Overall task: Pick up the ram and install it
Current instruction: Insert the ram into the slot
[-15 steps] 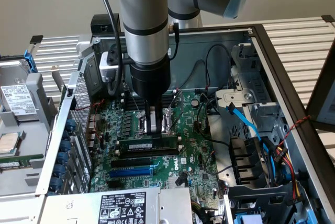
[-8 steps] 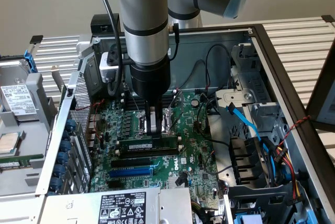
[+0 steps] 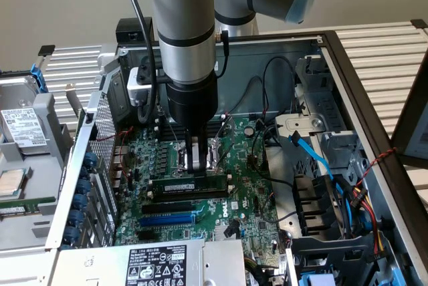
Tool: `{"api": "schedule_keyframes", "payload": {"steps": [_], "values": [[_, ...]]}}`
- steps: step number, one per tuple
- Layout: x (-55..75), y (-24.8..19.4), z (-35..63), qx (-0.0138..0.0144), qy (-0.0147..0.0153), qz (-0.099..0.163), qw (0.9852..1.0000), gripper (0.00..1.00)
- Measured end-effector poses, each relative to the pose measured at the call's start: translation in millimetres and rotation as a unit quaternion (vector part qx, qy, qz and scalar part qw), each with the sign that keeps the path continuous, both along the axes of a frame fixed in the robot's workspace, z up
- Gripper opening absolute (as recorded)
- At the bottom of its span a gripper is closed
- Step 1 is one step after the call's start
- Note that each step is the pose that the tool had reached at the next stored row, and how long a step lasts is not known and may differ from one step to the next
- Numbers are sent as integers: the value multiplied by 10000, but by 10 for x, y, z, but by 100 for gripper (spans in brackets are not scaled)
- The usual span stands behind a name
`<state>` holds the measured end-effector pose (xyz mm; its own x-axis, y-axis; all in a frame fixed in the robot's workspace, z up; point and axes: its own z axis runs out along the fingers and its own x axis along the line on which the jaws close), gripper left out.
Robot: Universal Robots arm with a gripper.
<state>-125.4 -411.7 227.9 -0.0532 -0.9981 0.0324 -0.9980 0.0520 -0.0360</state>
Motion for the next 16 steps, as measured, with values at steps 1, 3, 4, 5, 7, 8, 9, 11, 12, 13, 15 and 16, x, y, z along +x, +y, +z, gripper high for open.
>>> {"api": "schedule_keyframes", "payload": {"steps": [1,3,4,5,7,8,9,11,12,13,15,16], "values": [[0,0,0,0,0,0,10000,12],[0,0,0,0,0,0,10000,12],[0,0,0,0,0,0,10000,12],[0,0,0,0,0,0,10000,12],[0,0,0,0,0,0,10000,14],[0,0,0,0,0,0,10000,20],[0,0,0,0,0,0,10000,20],[0,0,0,0,0,0,10000,20],[0,0,0,0,0,0,10000,20],[0,0,0,0,0,0,10000,20],[0,0,0,0,0,0,10000,20],[0,0,1,0,0,0,10000,20]]}}
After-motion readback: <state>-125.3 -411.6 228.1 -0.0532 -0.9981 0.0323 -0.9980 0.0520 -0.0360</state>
